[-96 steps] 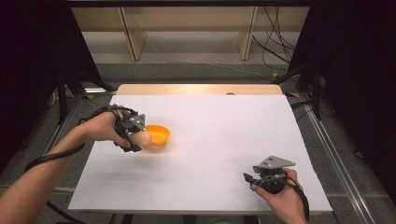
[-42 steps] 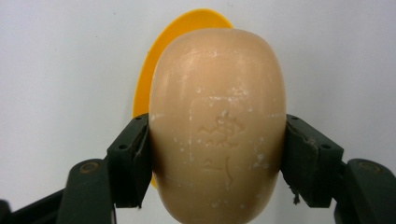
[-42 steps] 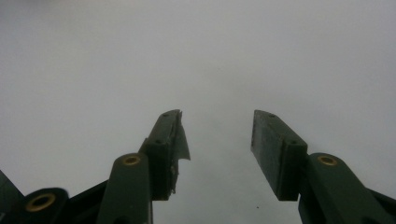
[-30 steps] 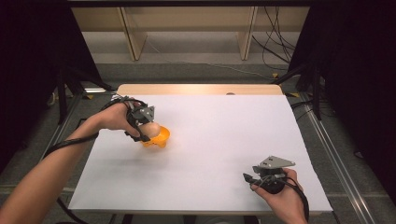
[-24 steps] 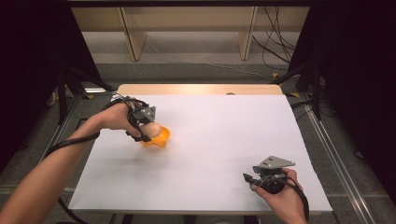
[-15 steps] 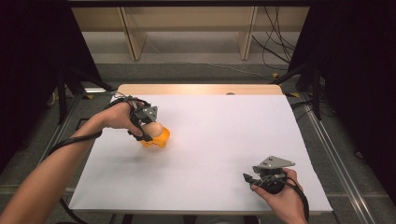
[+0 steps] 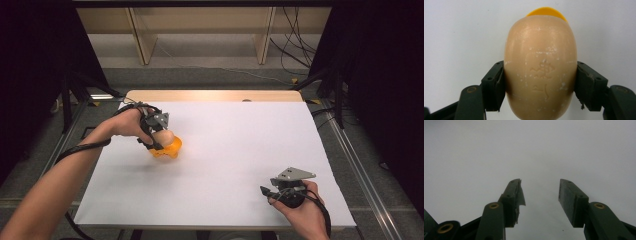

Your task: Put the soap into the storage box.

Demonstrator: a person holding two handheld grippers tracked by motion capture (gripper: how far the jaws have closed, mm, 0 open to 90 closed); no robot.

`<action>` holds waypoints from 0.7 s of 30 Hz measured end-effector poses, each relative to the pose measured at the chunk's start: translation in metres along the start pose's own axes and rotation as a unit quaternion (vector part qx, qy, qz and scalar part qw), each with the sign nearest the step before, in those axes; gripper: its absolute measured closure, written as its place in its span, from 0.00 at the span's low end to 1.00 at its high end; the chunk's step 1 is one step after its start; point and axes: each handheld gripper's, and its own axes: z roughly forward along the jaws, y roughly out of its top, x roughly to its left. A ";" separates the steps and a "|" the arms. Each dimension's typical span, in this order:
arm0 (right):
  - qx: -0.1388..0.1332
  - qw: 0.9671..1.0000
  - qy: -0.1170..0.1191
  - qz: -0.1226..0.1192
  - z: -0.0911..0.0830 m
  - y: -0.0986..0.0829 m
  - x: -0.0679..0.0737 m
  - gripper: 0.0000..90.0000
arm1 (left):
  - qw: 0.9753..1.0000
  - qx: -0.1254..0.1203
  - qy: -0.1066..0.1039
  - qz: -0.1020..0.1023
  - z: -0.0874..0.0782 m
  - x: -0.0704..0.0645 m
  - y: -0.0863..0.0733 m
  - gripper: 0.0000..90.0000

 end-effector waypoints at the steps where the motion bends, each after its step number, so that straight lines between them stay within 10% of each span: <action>1: 0.002 1.000 0.003 0.005 0.000 0.000 0.001 0.59 | 1.000 -0.001 -0.001 0.000 0.001 0.000 0.000 0.36; 21: 0.001 1.000 0.006 -0.003 0.000 0.000 0.000 0.59 | 1.000 0.012 -0.007 -0.001 0.009 0.004 0.001 0.36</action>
